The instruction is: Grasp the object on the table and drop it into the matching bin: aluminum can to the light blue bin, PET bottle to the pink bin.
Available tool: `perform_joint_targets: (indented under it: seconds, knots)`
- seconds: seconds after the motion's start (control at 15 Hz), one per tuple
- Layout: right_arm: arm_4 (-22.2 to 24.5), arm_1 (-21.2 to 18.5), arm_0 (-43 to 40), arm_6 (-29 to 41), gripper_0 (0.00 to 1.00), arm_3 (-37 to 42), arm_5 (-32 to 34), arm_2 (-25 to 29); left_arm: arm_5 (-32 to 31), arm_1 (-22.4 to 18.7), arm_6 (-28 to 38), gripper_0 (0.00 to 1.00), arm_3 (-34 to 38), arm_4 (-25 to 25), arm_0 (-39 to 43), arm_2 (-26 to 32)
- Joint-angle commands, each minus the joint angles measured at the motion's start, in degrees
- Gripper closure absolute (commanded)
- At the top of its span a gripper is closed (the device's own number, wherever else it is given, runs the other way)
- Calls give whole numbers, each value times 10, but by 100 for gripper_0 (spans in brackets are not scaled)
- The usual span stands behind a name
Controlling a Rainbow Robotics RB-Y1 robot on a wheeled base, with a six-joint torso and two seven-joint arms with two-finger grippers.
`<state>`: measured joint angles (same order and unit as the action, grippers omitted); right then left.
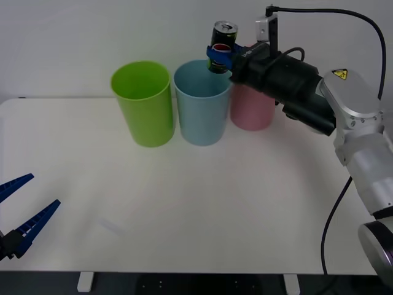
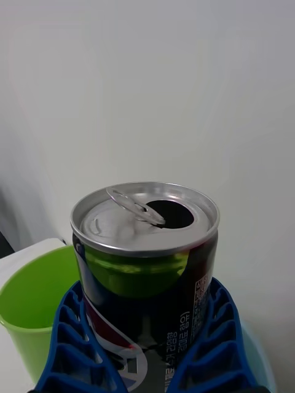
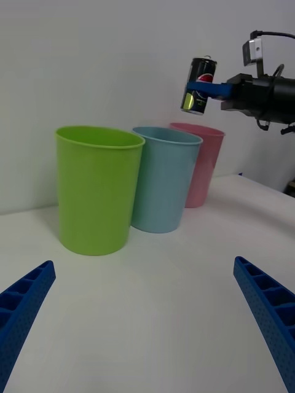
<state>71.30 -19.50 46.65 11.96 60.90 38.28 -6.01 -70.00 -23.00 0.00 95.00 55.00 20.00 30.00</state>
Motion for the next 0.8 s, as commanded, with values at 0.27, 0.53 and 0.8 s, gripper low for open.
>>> perform_joint_targets:
  seconds: [0.27, 0.53, 0.8]
  knots:
    - [31, 43, 56, -13, 100, -80, -37, -1, 0, 0, 0, 0, 0, 0, 0, 0]
    - [31, 54, 65, -22, 100, -92, -61, -8, 0, 0, 0, 0, 0, 0, 0, 0]
    - [31, 54, 65, -26, 100, -92, -61, -8, 0, 0, 0, 0, 0, 0, 0, 0]
